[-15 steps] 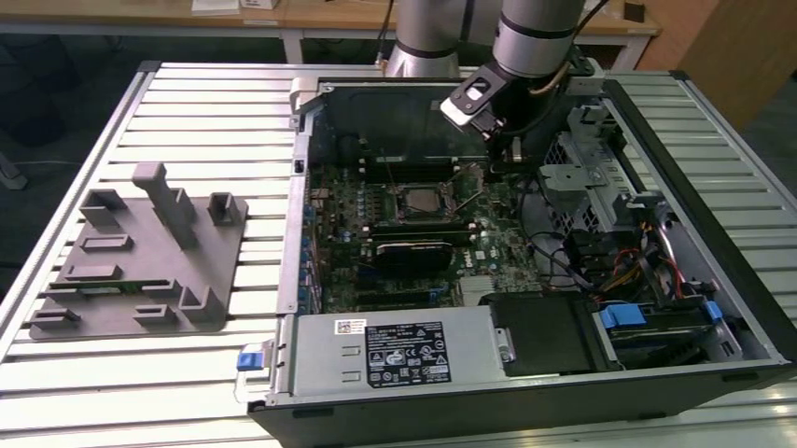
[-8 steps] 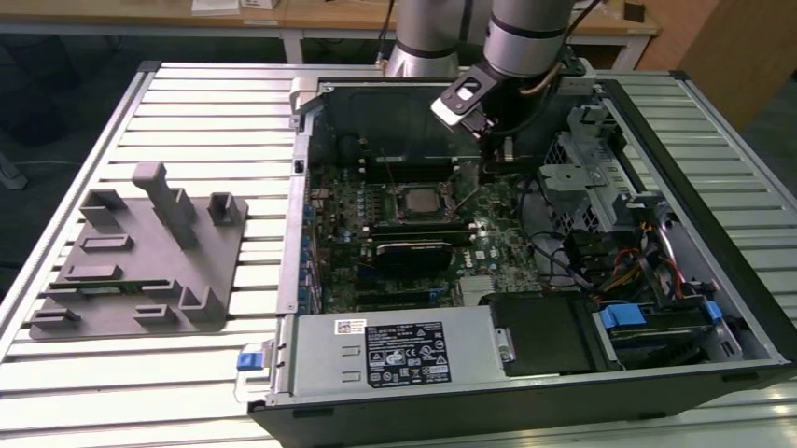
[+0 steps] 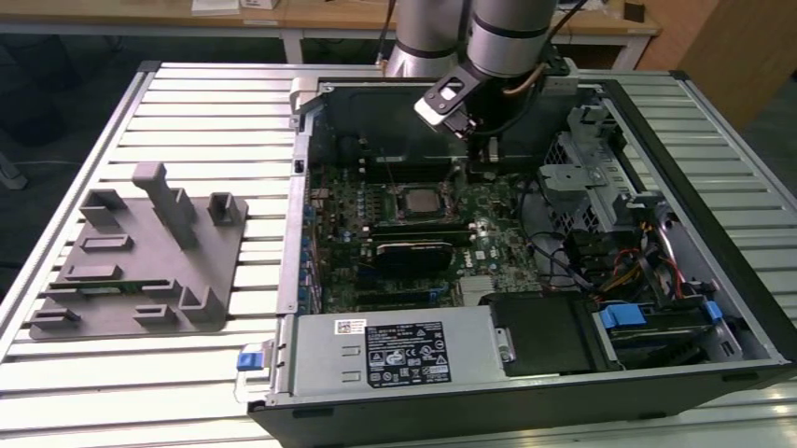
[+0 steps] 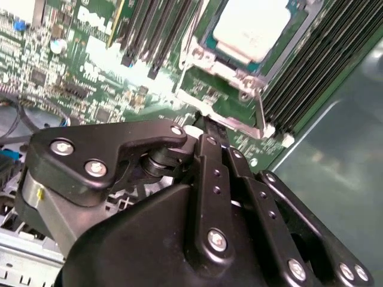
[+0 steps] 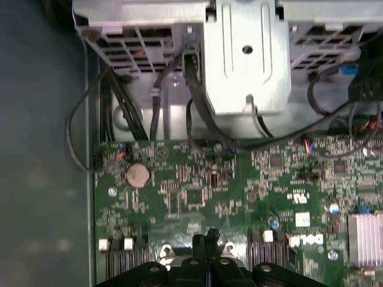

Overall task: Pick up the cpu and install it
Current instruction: 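Close the cpu cover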

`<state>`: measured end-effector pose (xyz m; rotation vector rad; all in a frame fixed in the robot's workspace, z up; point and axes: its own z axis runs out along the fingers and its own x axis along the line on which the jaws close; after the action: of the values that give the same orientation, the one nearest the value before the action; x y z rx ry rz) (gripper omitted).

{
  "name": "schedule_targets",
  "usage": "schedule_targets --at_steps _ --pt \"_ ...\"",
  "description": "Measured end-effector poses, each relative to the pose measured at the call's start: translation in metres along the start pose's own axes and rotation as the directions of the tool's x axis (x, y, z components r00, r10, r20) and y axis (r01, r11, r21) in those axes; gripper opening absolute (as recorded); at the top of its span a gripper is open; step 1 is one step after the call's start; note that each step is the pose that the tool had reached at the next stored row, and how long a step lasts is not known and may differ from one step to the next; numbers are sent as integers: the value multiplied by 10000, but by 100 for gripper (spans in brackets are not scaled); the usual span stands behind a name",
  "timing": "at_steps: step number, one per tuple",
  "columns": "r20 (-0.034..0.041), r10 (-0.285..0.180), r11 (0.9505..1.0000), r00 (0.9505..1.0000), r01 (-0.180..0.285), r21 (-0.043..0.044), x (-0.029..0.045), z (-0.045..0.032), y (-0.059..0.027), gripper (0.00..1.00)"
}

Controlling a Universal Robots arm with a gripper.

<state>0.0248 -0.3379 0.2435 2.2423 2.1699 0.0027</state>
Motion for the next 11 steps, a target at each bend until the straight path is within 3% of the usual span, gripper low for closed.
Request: schedule_targets --at_steps 8,11 --pt "-1 0 10000 10000 0 0 -6 0 -204 11" --pt "0 0 10000 10000 0 0 -7 -1 -236 11"
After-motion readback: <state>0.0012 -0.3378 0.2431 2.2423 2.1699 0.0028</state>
